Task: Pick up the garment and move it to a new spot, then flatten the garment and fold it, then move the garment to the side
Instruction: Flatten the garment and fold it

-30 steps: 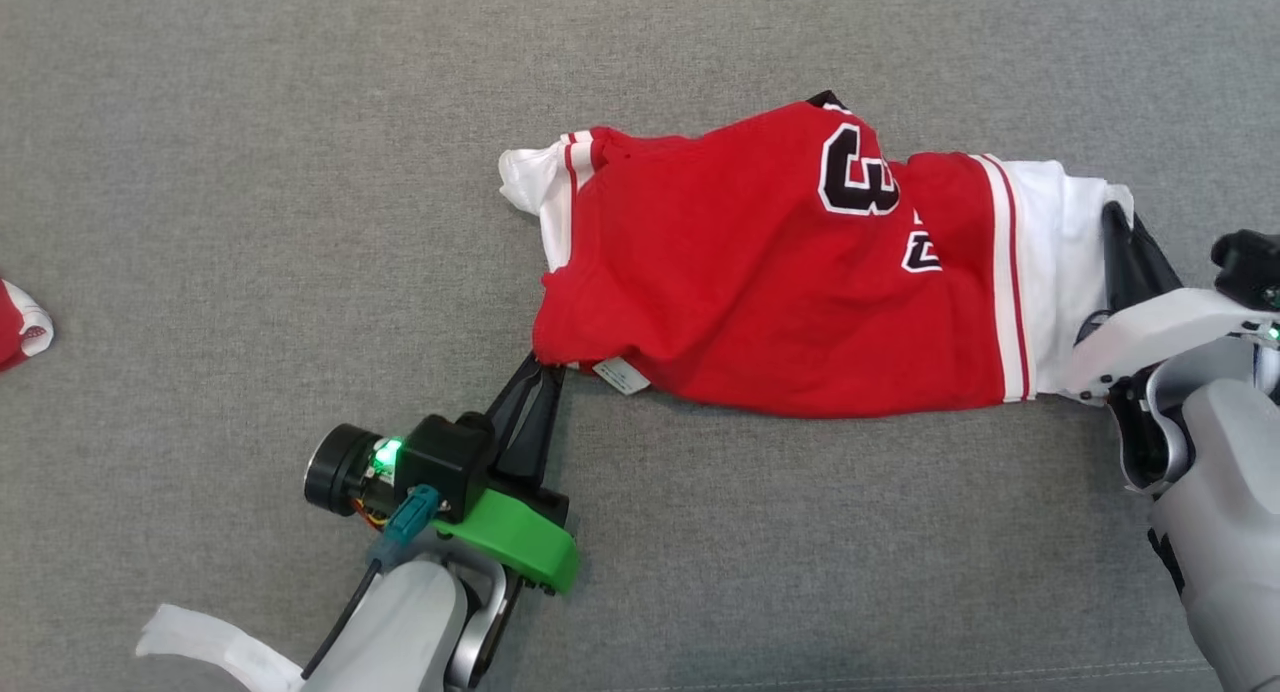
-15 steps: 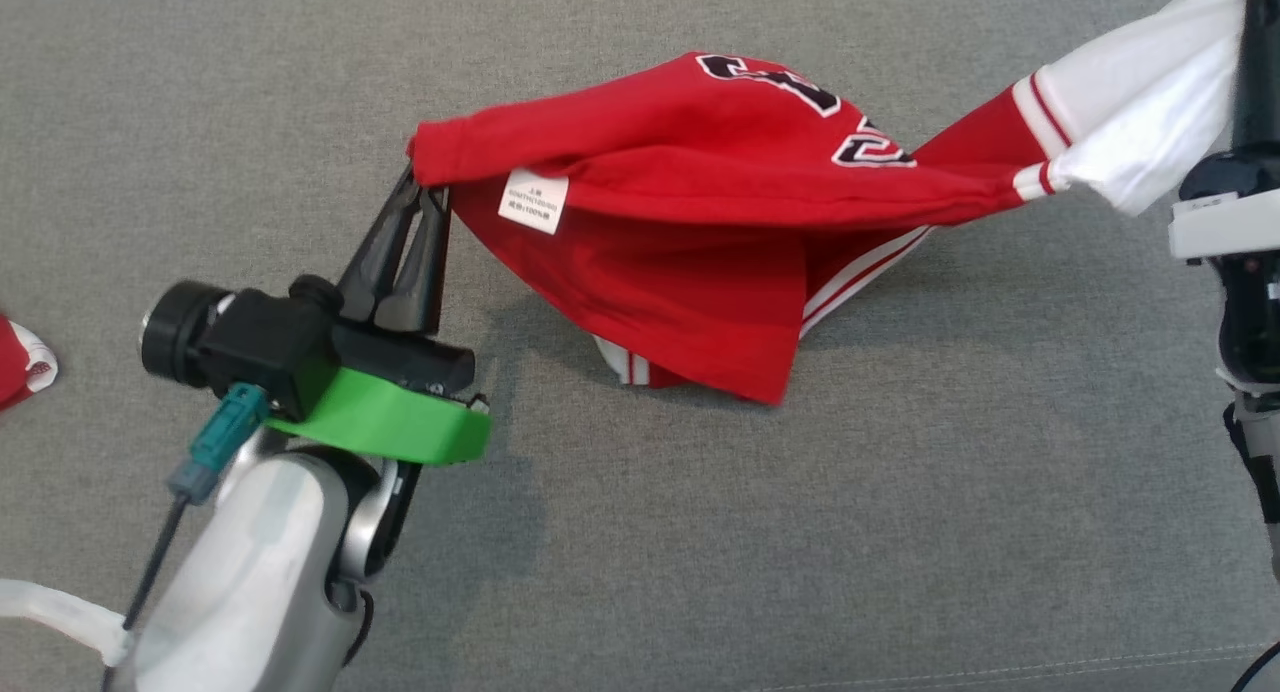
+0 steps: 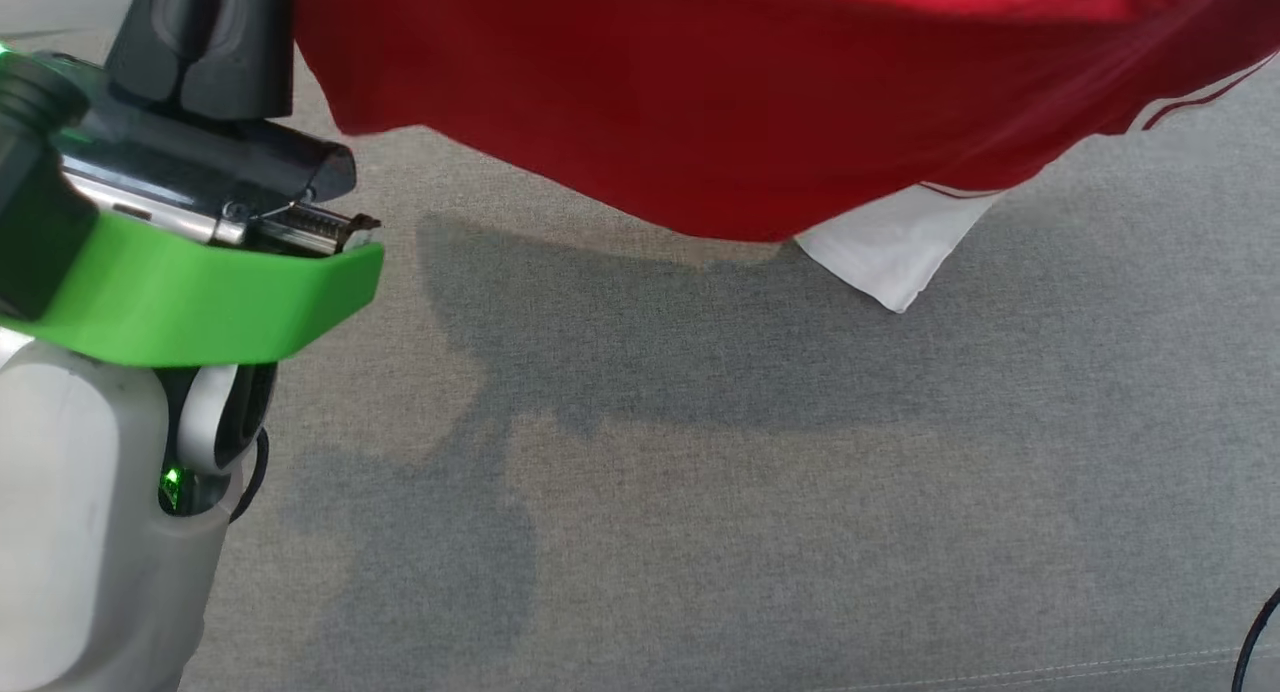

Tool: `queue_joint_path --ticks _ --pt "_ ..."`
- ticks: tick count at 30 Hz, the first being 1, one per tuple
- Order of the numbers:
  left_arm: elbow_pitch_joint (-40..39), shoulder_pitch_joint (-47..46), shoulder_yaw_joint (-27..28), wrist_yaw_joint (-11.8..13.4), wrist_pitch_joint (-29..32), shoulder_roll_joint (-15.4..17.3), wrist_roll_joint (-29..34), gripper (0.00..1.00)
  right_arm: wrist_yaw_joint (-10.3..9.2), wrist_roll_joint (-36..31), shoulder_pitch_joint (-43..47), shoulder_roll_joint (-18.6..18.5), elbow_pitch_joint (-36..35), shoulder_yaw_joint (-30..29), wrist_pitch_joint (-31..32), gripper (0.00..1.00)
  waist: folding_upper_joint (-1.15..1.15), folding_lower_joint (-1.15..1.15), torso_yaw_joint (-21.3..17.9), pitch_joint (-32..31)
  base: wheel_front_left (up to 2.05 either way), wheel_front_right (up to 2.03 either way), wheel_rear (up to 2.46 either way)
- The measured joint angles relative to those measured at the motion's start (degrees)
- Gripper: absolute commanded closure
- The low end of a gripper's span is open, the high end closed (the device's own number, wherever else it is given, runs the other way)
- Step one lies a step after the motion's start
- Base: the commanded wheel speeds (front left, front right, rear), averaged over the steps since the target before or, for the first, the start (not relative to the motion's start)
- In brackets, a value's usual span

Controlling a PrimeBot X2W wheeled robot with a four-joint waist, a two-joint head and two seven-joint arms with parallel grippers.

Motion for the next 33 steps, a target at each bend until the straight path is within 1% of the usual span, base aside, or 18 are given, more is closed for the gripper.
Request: queue_joint_path --ticks 3,9,12,15,17,22,26,29,30,31,33 --pt "-1.1 -0.04 0.51 0.58 0.48 0.09 -0.09 1.0 0.0 0.08 0.43 1.12 -1.43 -0.3 2.22 1.0 0.0 0.0 -0.05 -0.41 0.0 0.0 0.0" --pt "-0.27 0.02 0.75 1.04 -0.09 -0.51 -1.27 1.0 0.0 -0.22 1.91 2.05 -0.59 0.44 4.21 1.0 0.0 0.0 -0.04 -0.33 0.0 0.0 0.0" --pt "1.55 -0.31 0.64 0.89 -0.67 -0.54 -1.27 1.0 0.0 0.56 1.46 2.21 0.99 1.57 5.23 1.0 0.0 0.0 -0.08 0.2 0.0 0.0 0.0" --pt "4.61 -3.06 0.6 0.25 -1.65 -0.87 -1.34 1.0 0.0 2.29 -0.95 2.13 4.1 3.01 6.5 1.0 0.0 0.0 -0.09 1.17 0.0 0.0 0.0" --pt "7.28 -5.64 0.51 -0.44 -2.54 -1.49 -1.37 1.0 0.0 2.13 -3.56 0.96 7.56 4.03 7.34 1.0 0.0 0.0 -0.06 2.02 0.0 0.0 0.0" --pt "17.11 -15.13 -0.81 -2.9 -5.27 -4.0 -1.16 1.0 0.0 4.59 -13.96 -0.02 16.84 7.27 7.47 1.0 0.0 0.0 0.25 4.6 0.0 0.0 0.0" --pt "28.19 -24.96 -1.34 -5.25 -8.08 -6.3 -1.16 1.0 0.0 5.35 -24.82 -0.66 25.72 10.57 5.89 1.0 0.0 0.0 0.63 6.89 0.0 0.0 0.0" --pt "37.52 -31.75 -1.02 -6.11 -10.36 -7.57 -0.77 1.0 0.0 5.72 -32.54 0.09 32.92 13.11 3.53 1.0 0.0 0.0 1.02 8.45 0.0 0.0 0.0" --pt "40.39 -33.62 -1.0 -6.19 -11.0 -7.8 -0.76 1.0 0.0 5.84 -34.89 0.74 35.02 13.96 2.54 1.0 0.0 0.0 1.14 8.86 0.0 0.0 0.0" --pt "46.41 -37.26 -0.91 -6.34 -12.41 -7.75 0.16 1.0 0.0 6.05 -39.46 1.9 39.62 15.7 0.31 1.0 0.0 0.0 1.28 9.57 0.0 0.0 0.0" --pt "51.82 -39.99 -0.32 -6.33 -13.78 -7.83 0.23 1.0 -0.01 7.59 -43.24 3.8 43.97 17.29 -1.32 1.0 0.0 0.01 1.2 9.89 0.0 0.0 0.0"
